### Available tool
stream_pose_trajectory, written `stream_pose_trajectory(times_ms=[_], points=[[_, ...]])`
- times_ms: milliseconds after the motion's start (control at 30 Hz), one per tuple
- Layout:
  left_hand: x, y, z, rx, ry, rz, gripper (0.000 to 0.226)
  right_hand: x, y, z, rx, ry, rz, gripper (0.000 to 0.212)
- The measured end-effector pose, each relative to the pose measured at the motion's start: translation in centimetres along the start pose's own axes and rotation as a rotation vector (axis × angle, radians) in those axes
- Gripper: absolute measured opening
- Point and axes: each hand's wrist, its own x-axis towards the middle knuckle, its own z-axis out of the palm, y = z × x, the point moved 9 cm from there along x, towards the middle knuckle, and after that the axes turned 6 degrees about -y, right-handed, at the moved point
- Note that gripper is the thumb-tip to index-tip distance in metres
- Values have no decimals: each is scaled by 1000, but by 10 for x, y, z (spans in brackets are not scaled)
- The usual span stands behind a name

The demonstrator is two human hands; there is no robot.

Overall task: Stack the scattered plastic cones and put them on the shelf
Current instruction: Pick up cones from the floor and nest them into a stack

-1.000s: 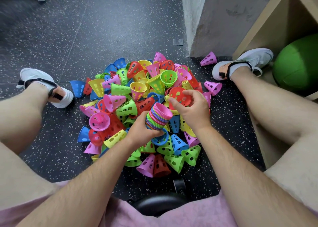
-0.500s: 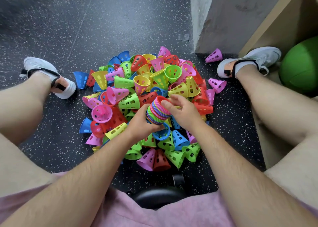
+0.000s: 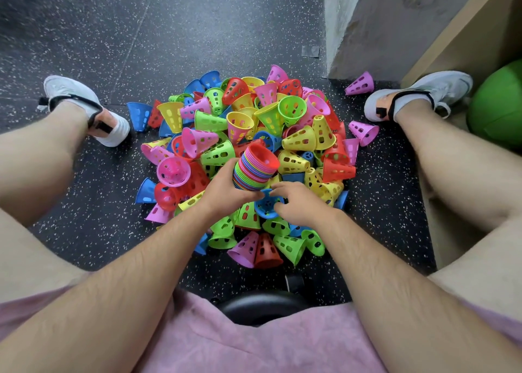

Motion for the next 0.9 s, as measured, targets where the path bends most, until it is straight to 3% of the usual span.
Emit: stream_pose_trajectory(times_ms=[133,300,467,567,733,900], points=[[-1,-1,-1,-6,-6,-3,71,4,2,1,-3,30,7,51],[-1,-3,0,11,-8,-11,69,4,5,1,-4,20,20,37],[-2,-6,1,8,-12,-29,66,3,6,4,-14,16,29,48],[-3,-8,1,-5,-10,-35,65,1,11,-11,89,163,44,47],[-2,-11,1,9,-21,-40,69,-14,21,-46,359,426,67,72],[-1,-13,2,-2,-35,-41,70,-36,29,-81,512,743,40,57]])
